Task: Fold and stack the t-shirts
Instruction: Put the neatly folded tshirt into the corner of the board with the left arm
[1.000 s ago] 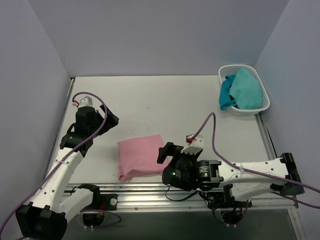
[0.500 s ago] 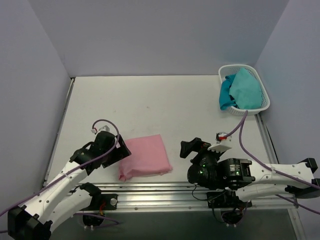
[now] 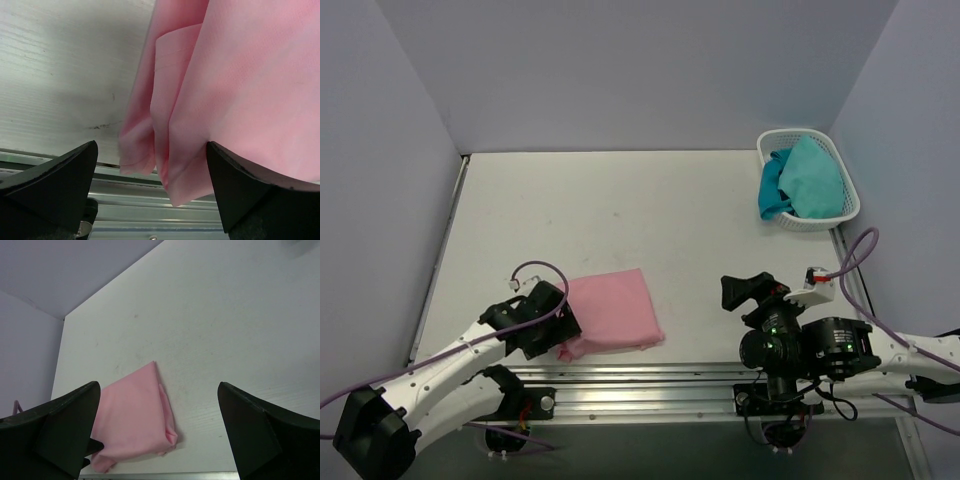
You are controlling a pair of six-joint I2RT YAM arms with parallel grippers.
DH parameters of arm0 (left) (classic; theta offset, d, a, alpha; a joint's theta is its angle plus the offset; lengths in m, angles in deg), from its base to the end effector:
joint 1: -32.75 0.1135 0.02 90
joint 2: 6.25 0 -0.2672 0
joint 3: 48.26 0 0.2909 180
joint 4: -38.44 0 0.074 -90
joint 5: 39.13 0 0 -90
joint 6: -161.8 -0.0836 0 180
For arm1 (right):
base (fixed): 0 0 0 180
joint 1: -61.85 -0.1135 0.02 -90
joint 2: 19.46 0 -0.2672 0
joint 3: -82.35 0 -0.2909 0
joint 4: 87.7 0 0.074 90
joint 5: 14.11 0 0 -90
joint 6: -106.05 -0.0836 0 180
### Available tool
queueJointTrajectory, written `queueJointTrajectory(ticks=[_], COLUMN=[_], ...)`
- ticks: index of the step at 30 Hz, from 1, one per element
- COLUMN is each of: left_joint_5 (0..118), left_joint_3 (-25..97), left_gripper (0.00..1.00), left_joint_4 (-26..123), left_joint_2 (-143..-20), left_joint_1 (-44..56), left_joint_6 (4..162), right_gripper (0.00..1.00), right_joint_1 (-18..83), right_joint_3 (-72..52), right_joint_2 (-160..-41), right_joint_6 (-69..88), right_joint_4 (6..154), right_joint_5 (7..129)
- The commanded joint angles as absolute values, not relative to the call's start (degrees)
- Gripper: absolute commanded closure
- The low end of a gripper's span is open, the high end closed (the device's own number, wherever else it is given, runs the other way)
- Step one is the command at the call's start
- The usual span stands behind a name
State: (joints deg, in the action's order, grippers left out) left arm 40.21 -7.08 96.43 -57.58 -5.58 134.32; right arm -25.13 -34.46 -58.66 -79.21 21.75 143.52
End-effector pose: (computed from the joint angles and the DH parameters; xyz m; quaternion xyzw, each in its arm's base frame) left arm 0.1645 -0.1104 0.1259 -0.2221 0.9522 -0.0874 0.1906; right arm 0.0852 0.1472 0.3238 0.2611 0.7550 0.3175 0.5109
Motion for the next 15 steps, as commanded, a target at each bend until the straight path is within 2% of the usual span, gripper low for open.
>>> queueJointTrajectory(ticks=[1,6,10,11,13,15], left_joint_5=[37.68,40.67,42.87,42.96,42.7,41.99], left_joint_3=[-6.48,-5.86,-7.6,-8.14,-9.19,-10.25], left_gripper=[0.01,0.01,0.02,0.08,0.12,0.33], left_joint_4=[97.19,90.18,81.83,79.98,74.88,71.02], left_joint_2=[-58.19,-64.42,-74.34,-75.76,-78.05,-81.12], left_joint_1=[-6.01,-6.1,-7.59,-8.03,-9.78,-10.75], left_joint_6=[136.4,135.61,136.57,137.7,139.03,140.79], right_gripper=[0.0,0.0,0.0,0.0,0.0,0.0], right_joint_1=[-24.9,-24.9,-24.9,-24.9,-24.81,-25.07], right_joint_3=[-35.2,-35.38,-35.21,-35.47,-36.35,-36.96], right_joint_2=[-57.0,-54.89,-52.69,-51.99,-49.18,-47.34], right_joint_6=[-82.12,-81.59,-82.21,-81.95,-81.16,-80.11], right_joint_4=[16.06,15.54,13.34,13.34,13.42,14.47], right_joint_5=[147.96,148.75,149.19,149.01,148.84,148.05])
